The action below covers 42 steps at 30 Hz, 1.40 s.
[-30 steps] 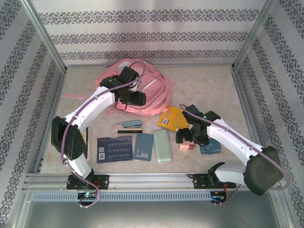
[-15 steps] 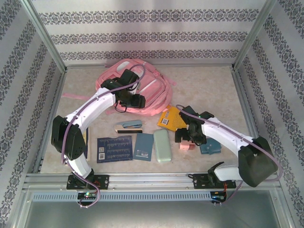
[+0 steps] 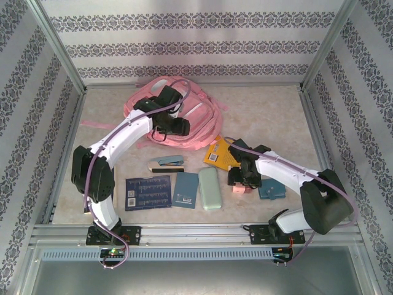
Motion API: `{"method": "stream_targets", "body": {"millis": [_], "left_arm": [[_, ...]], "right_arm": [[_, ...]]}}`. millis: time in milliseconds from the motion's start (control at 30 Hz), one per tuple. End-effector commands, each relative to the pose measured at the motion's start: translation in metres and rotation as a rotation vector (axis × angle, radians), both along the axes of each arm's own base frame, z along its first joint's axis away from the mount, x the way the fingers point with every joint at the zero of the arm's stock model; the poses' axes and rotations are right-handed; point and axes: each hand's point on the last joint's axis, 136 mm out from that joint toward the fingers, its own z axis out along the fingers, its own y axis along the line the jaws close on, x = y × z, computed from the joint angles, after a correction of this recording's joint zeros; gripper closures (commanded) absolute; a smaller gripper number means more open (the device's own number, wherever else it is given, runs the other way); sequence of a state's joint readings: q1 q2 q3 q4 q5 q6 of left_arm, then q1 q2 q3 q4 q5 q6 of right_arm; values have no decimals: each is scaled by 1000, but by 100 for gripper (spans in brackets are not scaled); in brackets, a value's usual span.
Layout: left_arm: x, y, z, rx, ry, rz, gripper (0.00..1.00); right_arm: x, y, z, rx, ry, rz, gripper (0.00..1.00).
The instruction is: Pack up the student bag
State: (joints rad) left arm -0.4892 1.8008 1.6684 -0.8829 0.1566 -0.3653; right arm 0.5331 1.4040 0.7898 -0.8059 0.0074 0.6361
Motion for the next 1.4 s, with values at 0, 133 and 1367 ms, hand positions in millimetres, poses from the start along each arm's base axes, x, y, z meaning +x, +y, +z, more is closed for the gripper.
{"method": "stream_targets", "body": {"millis": [0,133,1367], "left_arm": [[17,2,5,55,-33,-13,39],[48,4,6,109,-68,-11,36],[142,-38,-58,-280,50,-96,96]], "right_arm": [[-1,-1,8,4,-32,0,32],[-6,-1,24,33,-51,-4,34],[-26,2,82,211,-147,-33,44]]}}
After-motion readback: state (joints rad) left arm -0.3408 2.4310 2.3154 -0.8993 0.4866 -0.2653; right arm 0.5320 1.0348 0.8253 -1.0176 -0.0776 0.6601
